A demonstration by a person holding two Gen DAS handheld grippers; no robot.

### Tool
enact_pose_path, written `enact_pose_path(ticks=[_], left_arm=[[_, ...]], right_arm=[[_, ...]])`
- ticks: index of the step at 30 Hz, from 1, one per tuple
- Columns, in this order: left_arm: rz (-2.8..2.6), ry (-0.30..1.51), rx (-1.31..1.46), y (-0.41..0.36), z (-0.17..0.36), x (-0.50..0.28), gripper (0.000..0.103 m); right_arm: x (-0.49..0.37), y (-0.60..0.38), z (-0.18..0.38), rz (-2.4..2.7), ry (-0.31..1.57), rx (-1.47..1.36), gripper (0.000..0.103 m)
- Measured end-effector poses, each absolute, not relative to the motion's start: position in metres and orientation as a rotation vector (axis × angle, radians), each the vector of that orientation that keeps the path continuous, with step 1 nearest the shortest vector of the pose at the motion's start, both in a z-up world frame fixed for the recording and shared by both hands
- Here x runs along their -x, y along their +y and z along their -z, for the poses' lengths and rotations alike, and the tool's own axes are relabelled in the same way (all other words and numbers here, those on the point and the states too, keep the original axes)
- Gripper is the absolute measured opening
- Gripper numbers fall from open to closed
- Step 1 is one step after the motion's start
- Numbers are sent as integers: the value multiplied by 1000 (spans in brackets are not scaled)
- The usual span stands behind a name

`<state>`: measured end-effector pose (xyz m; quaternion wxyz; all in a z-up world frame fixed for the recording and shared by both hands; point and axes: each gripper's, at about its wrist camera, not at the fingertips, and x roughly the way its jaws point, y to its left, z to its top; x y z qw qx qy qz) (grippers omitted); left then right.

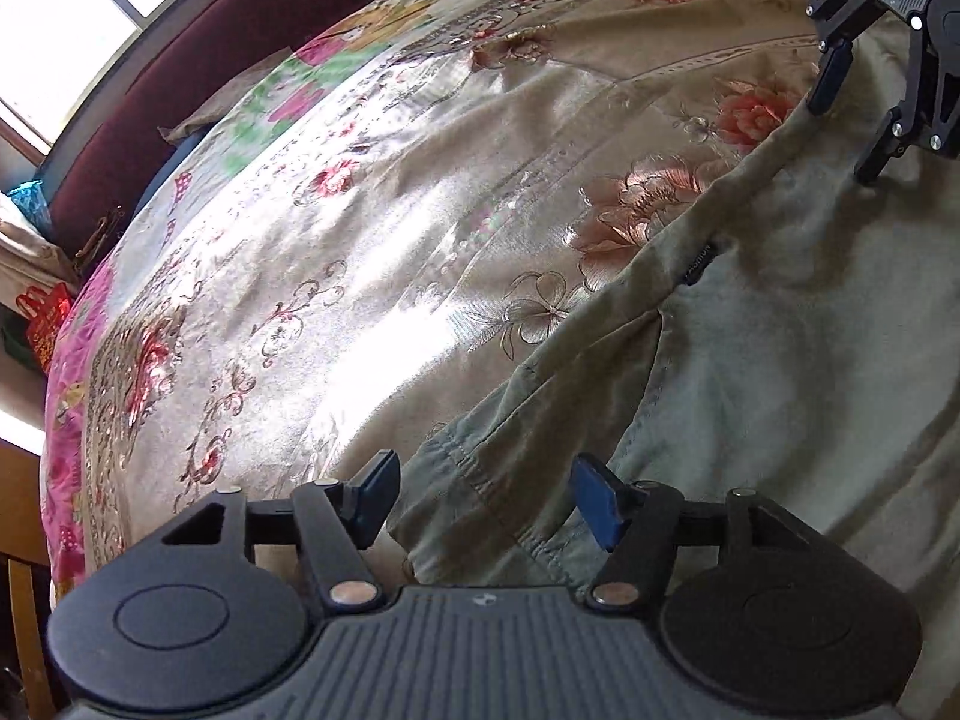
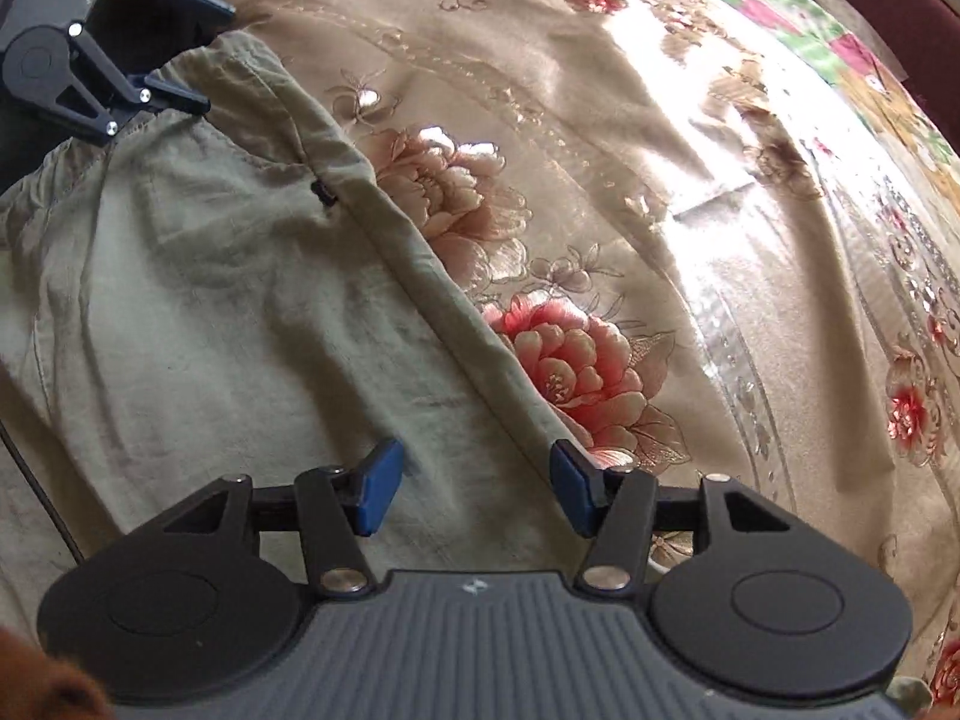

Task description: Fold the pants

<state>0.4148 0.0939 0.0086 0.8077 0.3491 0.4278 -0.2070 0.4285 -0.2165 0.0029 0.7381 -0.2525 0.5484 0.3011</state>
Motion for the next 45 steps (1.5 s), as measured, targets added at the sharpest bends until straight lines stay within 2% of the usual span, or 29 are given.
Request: enact_pose_path(ticks=[6, 8, 15, 16, 17, 18, 20, 21, 22, 24, 26, 28, 31, 33, 34, 35, 36, 41, 45], left_arm=[[550, 1000, -794, 95, 6, -434, 79], [563, 1020, -781, 97, 5, -437, 78], [608, 1039, -787, 99, 4, -442, 63], [606, 1037, -790, 100, 5, -442, 62], [601, 1038, -789, 100, 5, -443, 57], [596, 1035, -790, 101, 5, -444, 51], [589, 1031, -796, 101, 5, -445, 44], [591, 1027, -809, 99, 4, -443, 39], [592, 1020, -822, 98, 4, -441, 37], [592, 1005, -846, 96, 3, -435, 30], [588, 993, -852, 96, 3, -432, 28], [577, 983, -841, 97, -1, -429, 26], [571, 964, -827, 101, -12, -421, 24], [568, 945, -818, 104, -26, -411, 23], [567, 937, -812, 105, -32, -407, 23], [565, 932, -805, 106, -37, -404, 23], [564, 927, -799, 108, -44, -398, 23], [547, 893, -790, 112, -66, -370, 22], [529, 873, -745, 118, -84, -337, 22]], right_arm=[[-444, -226, 5, -664, 1255, 470, 55], [-447, -227, 3, -668, 1270, 462, 50], [-466, -223, 2, -692, 1319, 415, 48], [-466, -220, 3, -680, 1310, 432, 43], [-464, -218, 3, -664, 1299, 449, 35], [-464, -217, 3, -655, 1296, 453, 31], [-466, -216, 0, -641, 1303, 446, 12], [-466, -216, -2, -639, 1302, 445, 12], [-466, -216, -5, -642, 1290, 455, 12], [-463, -212, -8, -634, 1258, 511, 24], [-462, -207, -3, -660, 1260, 545, 60], [-458, -202, 2, -684, 1242, 585, 63], [-456, -198, 4, -714, 1216, 599, 63], [-458, -198, 5, -715, 1222, 585, 54], [-460, -198, 4, -716, 1233, 566, 38], [-461, -199, 2, -709, 1245, 549, 10], [-462, -199, 0, -697, 1260, 533, 1], [-433, -200, -43, -673, 1191, 518, 2], [-374, -196, -91, -723, 1162, 494, 2]])
